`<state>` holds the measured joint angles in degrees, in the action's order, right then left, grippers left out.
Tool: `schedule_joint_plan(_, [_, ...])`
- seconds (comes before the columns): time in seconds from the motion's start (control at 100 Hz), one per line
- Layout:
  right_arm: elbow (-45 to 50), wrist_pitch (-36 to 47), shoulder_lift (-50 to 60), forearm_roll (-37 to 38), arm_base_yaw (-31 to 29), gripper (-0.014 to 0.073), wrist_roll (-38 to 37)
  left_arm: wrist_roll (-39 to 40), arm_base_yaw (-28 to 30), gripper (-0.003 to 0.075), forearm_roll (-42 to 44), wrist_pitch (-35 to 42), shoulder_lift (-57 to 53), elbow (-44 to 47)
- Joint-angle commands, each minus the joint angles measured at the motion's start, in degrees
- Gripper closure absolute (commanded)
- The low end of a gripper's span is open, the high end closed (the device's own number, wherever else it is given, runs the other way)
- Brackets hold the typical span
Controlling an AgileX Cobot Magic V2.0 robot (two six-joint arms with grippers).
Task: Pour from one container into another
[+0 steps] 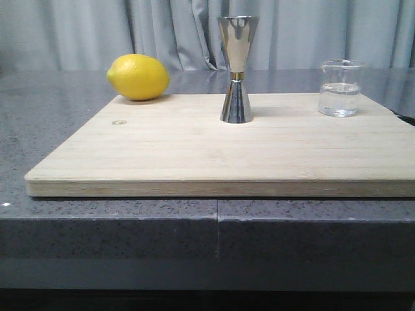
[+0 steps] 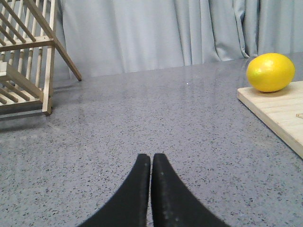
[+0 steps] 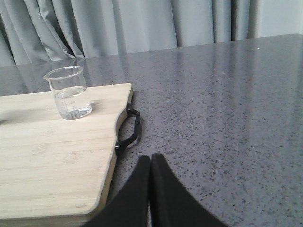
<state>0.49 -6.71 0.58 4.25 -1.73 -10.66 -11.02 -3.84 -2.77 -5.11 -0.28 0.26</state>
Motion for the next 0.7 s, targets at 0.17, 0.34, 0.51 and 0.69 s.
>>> schedule_joint_plan(0.17, [1.62, 4.45, 1.11, 0.06, -0.35, 0.0654, 0.54, 0.68, 0.01, 0.0741, -0.37, 5.85, -1.35, 1.24])
schedule_joint_plan(0.34, [1.62, 4.45, 1.11, 0.06, -0.35, 0.0654, 0.54, 0.68, 0.01, 0.0741, -0.37, 5.85, -1.35, 1.24])
schedule_joint_plan(0.51, [1.62, 4.45, 1.11, 0.06, -0.35, 0.0654, 0.54, 0.68, 0.01, 0.0741, -0.37, 5.85, -1.35, 1.24])
schedule_joint_plan(0.69, [1.62, 4.63, 1.11, 0.06, -0.35, 0.0654, 0.41, 0.68, 0.01, 0.0741, -2.22, 5.85, -1.35, 1.24])
